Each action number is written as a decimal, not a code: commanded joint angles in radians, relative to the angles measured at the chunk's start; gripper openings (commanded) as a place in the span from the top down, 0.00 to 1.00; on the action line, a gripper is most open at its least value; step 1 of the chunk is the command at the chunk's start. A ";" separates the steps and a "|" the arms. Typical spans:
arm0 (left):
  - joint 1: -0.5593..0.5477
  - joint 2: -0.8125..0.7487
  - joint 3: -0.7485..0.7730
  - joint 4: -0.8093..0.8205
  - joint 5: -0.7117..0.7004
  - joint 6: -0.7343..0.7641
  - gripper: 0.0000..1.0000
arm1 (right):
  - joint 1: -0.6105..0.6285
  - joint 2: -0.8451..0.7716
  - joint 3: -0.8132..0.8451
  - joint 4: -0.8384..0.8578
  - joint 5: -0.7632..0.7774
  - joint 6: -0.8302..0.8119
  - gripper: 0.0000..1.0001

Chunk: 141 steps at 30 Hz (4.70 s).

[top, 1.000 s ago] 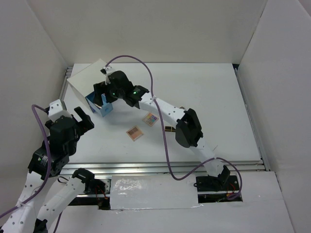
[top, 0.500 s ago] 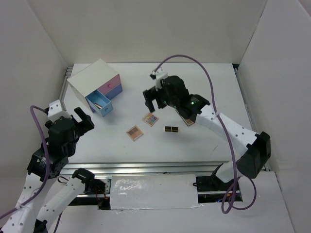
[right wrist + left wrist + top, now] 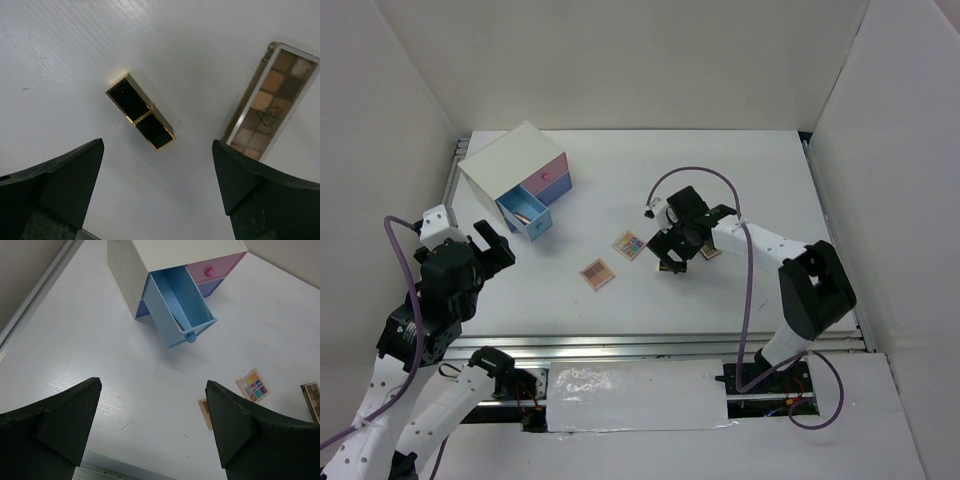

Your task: Organize the makeup

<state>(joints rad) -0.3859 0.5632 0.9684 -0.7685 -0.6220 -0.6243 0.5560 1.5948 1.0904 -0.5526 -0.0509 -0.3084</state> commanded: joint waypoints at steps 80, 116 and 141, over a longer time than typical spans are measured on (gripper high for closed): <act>-0.010 0.521 0.070 0.081 0.429 0.155 0.95 | 0.242 -0.634 -0.411 0.865 0.531 0.651 0.30; 0.153 1.370 0.707 -0.086 -0.159 0.221 1.00 | 0.228 -1.113 -0.684 0.812 0.244 0.551 0.19; 0.202 1.449 0.800 -0.048 -0.233 0.229 1.00 | 0.226 -1.096 -0.689 0.809 0.253 0.537 0.19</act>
<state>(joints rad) -0.2016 2.0136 1.7237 -0.8303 -0.8261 -0.3962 0.7872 0.4999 0.4061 0.2390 0.1982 0.2443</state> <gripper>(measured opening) 0.068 0.812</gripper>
